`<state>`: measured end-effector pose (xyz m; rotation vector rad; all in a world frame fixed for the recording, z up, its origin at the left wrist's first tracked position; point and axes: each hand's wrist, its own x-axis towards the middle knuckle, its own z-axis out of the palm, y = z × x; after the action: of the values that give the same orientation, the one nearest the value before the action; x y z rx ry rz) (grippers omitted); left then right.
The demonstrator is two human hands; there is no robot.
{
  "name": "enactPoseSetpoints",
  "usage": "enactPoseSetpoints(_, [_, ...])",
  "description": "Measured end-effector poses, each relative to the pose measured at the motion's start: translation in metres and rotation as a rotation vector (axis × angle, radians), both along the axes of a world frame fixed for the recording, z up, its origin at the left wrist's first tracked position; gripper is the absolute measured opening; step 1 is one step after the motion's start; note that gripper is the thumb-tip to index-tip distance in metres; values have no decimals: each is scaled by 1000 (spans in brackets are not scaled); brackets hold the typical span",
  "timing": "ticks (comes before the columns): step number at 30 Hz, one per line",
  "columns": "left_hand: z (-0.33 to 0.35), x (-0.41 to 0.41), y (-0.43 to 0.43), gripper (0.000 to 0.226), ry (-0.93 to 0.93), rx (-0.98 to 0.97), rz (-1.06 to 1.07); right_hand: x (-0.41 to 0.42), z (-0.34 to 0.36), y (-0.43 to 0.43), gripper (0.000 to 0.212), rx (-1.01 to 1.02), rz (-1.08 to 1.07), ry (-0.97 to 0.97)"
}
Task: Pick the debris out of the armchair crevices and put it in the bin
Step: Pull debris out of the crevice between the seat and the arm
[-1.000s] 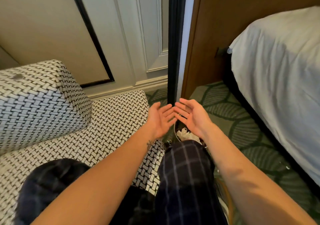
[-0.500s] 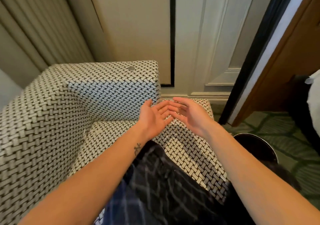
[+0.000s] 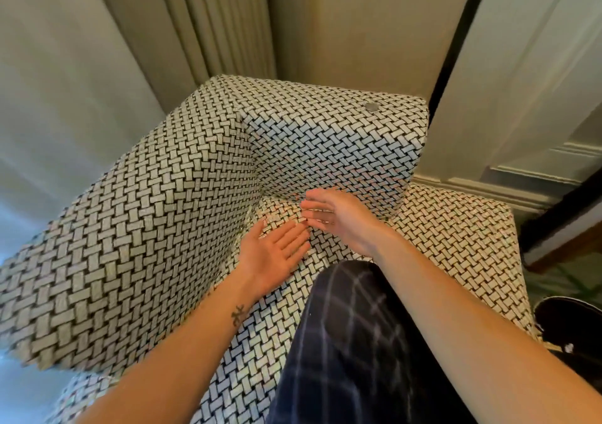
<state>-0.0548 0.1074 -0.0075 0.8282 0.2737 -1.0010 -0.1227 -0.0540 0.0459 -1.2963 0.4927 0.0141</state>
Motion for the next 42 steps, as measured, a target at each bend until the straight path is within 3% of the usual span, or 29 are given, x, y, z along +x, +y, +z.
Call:
enactPoseSetpoints(7, [-42,17,38,74,143,-63,60,50,-26,28,31,-259,163,100])
enactPoseSetpoints(12, [-55,25,47,92,248,-210,61,77,-36,45,32,-574,333,156])
enactPoseSetpoints(18, [-74,36,49,110,333,-327,36,113,-59,38,28,-793,377,159])
enactPoseSetpoints(23, [-78,41,47,111,339,-348,-4,132,-89,34,44,-1155,470,243])
enactPoseSetpoints(28, [-86,46,45,105,372,-339,-6,148,-102,39,58,-1177,500,138])
enactPoseSetpoints(30, [-88,47,46,104,370,-350,-22,153,-105,40,50,-1222,547,116])
enactPoseSetpoints(34, [-86,46,46,102,362,-363,-41,156,-107,37,11,-1291,516,60])
enactPoseSetpoints(42, [-87,46,46,100,361,-322,-40,133,-104,21,13,-1353,508,175])
